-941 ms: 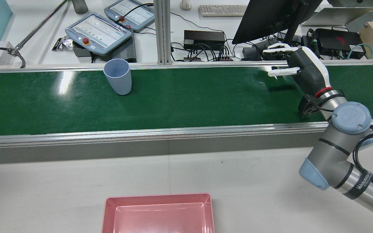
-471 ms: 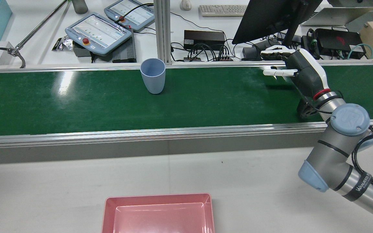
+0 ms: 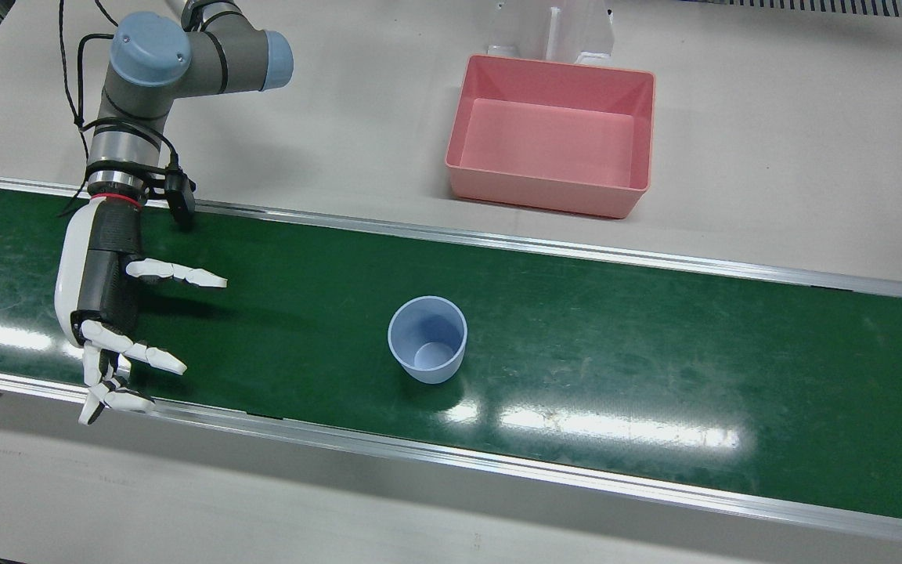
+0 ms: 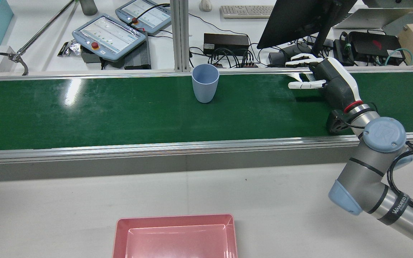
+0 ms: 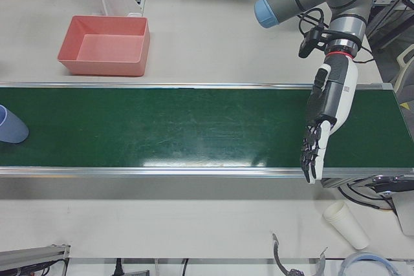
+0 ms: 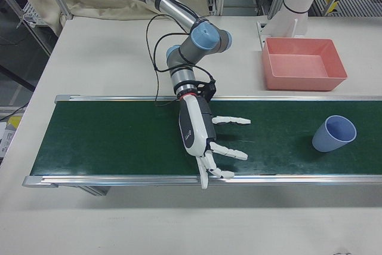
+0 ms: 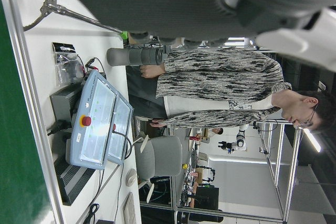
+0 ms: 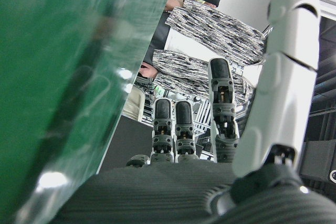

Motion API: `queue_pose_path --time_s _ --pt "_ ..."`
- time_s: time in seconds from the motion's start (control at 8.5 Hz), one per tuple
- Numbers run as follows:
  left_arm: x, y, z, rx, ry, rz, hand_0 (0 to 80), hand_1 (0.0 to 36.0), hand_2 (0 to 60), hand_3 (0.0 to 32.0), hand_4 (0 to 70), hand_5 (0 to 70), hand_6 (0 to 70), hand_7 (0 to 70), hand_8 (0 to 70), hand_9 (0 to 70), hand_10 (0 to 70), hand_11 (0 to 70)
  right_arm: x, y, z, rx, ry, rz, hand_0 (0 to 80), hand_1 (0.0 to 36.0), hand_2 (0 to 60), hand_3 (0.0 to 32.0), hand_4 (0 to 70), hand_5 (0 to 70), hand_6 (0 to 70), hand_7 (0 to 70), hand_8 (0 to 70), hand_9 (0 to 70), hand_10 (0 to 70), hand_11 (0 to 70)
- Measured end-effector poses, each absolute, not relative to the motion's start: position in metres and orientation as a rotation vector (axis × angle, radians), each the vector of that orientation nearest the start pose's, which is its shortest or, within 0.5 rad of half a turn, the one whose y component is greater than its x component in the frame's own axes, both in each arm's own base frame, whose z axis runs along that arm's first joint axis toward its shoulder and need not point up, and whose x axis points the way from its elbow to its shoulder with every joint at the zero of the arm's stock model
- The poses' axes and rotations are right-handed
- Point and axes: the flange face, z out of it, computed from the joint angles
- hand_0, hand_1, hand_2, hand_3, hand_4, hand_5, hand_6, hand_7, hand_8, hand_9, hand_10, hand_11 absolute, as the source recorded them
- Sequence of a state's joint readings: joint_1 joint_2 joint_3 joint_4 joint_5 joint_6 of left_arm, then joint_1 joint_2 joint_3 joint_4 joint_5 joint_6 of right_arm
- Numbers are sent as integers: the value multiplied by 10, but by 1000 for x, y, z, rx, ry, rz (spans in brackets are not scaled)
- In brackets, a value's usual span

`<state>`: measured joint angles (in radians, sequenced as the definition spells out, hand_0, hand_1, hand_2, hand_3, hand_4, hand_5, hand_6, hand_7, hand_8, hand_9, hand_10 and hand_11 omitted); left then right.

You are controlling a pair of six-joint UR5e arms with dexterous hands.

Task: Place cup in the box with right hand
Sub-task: 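Close the right hand around the light blue cup on the belt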

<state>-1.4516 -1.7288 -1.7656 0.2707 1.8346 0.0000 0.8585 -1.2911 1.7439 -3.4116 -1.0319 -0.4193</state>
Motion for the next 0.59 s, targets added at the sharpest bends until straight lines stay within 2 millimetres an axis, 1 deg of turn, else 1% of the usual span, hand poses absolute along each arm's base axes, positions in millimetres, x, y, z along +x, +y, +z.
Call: queue_pose_path --time_s 0.12,0.24,0.35,0.47,0.59 --pt "-43 -548 538 -383 2092 -1924 0 0 0 0 0 0 0 0 0 0 0 0 -235 -554 480 -211 2657 -2203 542 166 83 0 350 61 98 413 172 287 0 0" --pt "-43 -548 538 -383 2091 -1925 0 0 0 0 0 0 0 0 0 0 0 0 -236 -555 478 -209 2659 -2198 543 167 83 0 347 62 98 411 171 286 0 0" --pt "-43 -548 538 -383 2092 -1924 0 0 0 0 0 0 0 0 0 0 0 0 -237 -555 477 -209 2662 -2196 556 152 17 0 375 62 98 413 172 286 0 0" --pt "-43 -548 538 -383 2091 -1924 0 0 0 0 0 0 0 0 0 0 0 0 -237 -555 476 -209 2663 -2195 546 170 90 0 353 62 99 414 172 287 0 0" --pt "-43 -548 538 -383 2091 -1924 0 0 0 0 0 0 0 0 0 0 0 0 -238 -555 476 -209 2664 -2194 551 161 55 0 368 62 99 415 172 287 0 0"
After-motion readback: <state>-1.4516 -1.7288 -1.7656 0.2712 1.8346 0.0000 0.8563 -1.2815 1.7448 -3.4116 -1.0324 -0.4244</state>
